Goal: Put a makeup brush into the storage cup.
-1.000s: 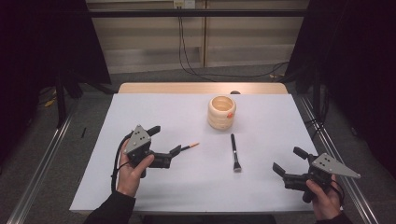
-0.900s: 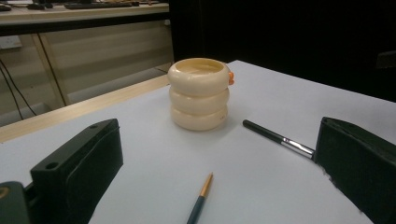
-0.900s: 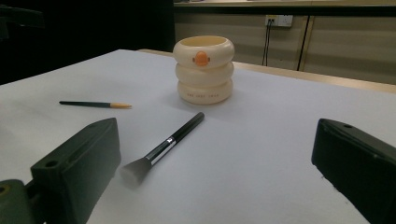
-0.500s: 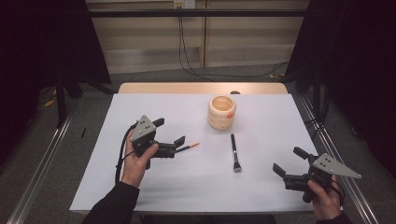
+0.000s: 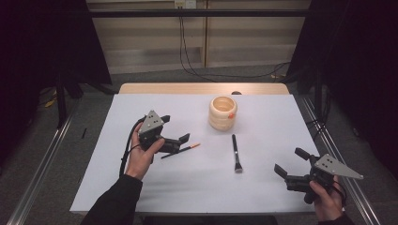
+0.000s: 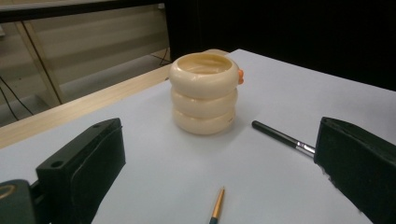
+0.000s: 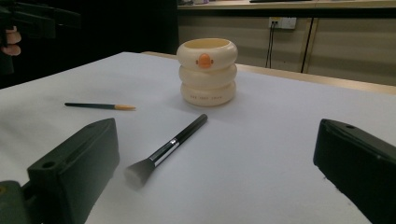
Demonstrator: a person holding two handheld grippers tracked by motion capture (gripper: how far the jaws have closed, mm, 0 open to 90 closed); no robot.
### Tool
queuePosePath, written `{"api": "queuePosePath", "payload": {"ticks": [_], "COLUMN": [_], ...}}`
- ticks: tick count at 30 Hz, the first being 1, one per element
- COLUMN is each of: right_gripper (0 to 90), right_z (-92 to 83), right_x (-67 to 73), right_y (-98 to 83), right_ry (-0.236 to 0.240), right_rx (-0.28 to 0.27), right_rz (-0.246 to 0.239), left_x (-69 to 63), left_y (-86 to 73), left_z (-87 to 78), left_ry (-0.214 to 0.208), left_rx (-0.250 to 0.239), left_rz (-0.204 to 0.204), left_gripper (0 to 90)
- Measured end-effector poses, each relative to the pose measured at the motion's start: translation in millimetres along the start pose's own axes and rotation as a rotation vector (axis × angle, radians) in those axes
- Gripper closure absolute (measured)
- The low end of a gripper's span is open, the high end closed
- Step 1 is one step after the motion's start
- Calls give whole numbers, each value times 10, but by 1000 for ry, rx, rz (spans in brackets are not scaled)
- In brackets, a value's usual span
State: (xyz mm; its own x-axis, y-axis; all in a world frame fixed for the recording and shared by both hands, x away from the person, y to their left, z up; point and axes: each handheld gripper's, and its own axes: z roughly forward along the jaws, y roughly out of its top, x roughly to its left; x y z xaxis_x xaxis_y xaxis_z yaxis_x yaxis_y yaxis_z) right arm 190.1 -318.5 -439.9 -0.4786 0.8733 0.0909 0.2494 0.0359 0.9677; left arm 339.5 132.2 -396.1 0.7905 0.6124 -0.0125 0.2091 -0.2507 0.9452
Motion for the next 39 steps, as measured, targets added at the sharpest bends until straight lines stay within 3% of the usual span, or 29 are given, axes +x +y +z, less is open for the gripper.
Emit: {"api": "queuePosePath", "payload": {"ticks": [2, 5, 6, 9, 11, 15, 18, 19, 21, 24, 27, 29, 32, 34, 37, 38, 39], "right_gripper": [0, 1, 0, 0, 0, 0, 1, 0, 1, 1, 1, 0, 1, 1, 0, 0, 0], "right_z": [-9, -6, -7, -7, -8, -14, -16, -15, -17, -17, -14, -13, -6, -13, -12, -11, -11], "right_x": [-6, -4, -9, -9, -10, -10, -11, -10, -6, -11, -9, -7, -11, -8, -11, -16, -16], "right_y": [1, -1, -1, -1, 0, -3, -4, -3, -2, -4, -5, -4, -6, -5, -6, -8, -8], "right_ry": [2, 1, 2, 1, 0, 2, 2, 2, 3, -5, -3, 0, -6, -6, -8, -5, -5], "right_rx": [-2, -1, 1, 1, -2, 1, 2, 2, 3, 5, 4, 4, 5, 3, 7, 7, 7], "right_rz": [-4, -1, -5, -4, -6, -6, -4, -5, -3, 2, 4, -2, 6, 4, 5, -4, -4], "left_x": [13, 13, 32, 32, 14, 9, 18, 12, 16, 20, 29, 42, 52, 69, 91, 110, 110], "left_y": [55, 87, 131, 176, 238, 227, 204, 196, 174, 155, 151, 190, 224, 245, 216, 204, 204], "left_z": [32, 58, 97, 140, 179, 225, 250, 253, 265, 285, 309, 341, 371, 439, 516, 538, 538], "left_ry": [-17, -9, -17, -23, -31, -57, -105, -91, -104, -88, -75, -79, -79, -93, -125, -132, -132], "left_rx": [9, 14, 38, 51, 89, 118, 163, 179, 212, 262, 278, 339, 355, 410, 446, 478, 478], "left_rz": [23, 19, 33, 41, 71, 76, 93, 93, 86, 115, 114, 156, 146, 149, 107, 114, 114], "left_gripper": [17, 19, 19, 19, 19, 20, 21, 20, 18, 28, 45, 51, 64, 63, 57, 54, 49]}}
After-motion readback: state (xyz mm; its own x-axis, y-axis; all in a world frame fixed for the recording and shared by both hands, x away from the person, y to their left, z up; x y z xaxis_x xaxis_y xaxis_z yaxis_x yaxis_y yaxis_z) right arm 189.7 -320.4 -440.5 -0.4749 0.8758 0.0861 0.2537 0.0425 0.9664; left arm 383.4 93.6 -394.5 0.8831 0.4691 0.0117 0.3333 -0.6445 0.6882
